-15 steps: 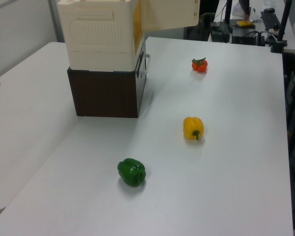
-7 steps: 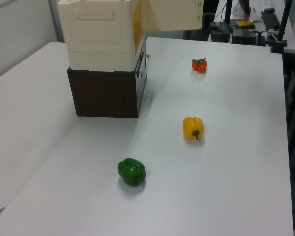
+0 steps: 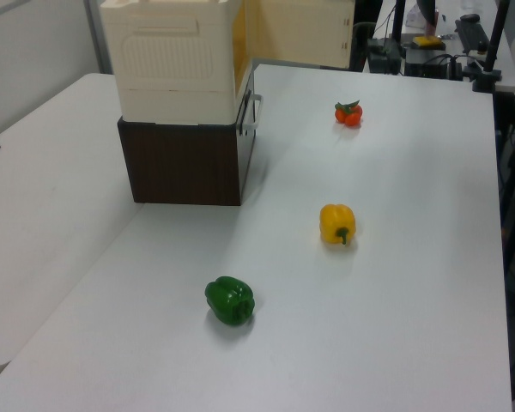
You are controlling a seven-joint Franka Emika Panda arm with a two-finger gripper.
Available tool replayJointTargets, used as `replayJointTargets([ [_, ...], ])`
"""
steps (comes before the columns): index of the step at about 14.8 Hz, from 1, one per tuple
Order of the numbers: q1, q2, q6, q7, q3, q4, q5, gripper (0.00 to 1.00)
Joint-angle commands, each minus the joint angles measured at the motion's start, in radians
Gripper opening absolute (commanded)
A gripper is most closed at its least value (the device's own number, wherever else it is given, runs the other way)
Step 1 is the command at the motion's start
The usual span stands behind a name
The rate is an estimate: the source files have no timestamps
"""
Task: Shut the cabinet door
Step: 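Push the open door with the gripper, swinging it toward the cabinet front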
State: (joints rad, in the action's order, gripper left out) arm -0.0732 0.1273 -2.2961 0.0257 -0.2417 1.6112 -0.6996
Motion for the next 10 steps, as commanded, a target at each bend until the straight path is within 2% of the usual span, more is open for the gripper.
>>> replayJointTargets([
  [1, 0.0, -0.021, 0.032, -0.021, 0.042, 0.018, -0.011, 0.0],
  [7, 0.001, 0.014, 0.009, -0.03, 0.14, -0.011, 0.003, 0.0],
  [10, 0.001, 0.029, -0.119, -0.032, 0.208, -0.011, 0.023, 0.0],
])
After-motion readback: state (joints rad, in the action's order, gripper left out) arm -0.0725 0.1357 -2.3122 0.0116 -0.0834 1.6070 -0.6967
